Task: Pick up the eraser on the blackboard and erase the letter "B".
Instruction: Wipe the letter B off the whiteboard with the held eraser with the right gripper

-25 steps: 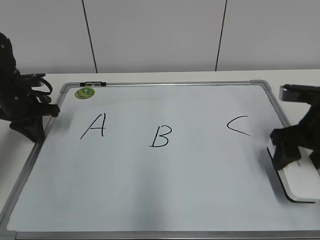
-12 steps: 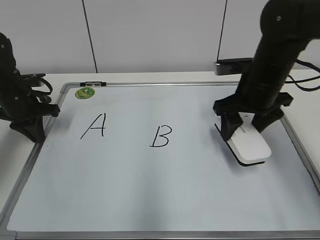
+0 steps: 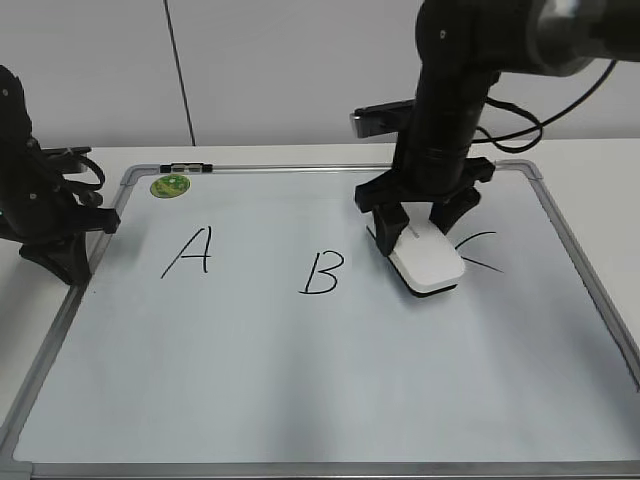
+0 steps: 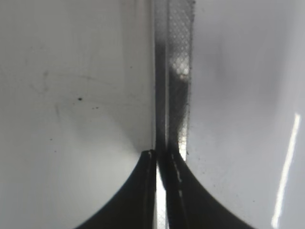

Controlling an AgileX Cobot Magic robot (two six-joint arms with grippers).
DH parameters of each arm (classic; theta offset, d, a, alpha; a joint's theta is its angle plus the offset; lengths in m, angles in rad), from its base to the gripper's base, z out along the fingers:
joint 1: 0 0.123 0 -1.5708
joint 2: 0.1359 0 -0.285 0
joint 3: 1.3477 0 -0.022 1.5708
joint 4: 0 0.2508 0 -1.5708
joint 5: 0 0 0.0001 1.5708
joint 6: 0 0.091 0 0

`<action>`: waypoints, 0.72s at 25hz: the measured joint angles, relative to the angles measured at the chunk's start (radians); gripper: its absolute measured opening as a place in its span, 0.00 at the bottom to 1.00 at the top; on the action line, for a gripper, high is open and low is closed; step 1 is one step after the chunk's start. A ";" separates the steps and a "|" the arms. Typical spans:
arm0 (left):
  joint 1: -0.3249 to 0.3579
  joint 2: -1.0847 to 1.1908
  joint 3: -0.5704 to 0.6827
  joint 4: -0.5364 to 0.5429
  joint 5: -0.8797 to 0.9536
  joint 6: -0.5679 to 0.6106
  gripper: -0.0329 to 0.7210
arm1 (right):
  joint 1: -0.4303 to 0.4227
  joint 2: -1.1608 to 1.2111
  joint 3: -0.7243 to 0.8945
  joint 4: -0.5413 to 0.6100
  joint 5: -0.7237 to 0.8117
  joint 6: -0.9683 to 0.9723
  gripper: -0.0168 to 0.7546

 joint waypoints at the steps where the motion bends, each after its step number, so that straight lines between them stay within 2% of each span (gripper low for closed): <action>1: 0.000 0.000 0.000 0.000 0.000 0.000 0.07 | 0.012 0.019 -0.022 -0.008 0.000 0.002 0.71; 11: 0.000 0.000 0.000 0.000 0.001 0.000 0.07 | 0.107 0.185 -0.185 -0.112 0.011 0.052 0.71; 18: 0.000 0.000 0.000 0.000 0.001 0.000 0.07 | 0.123 0.212 -0.225 -0.126 0.037 0.063 0.71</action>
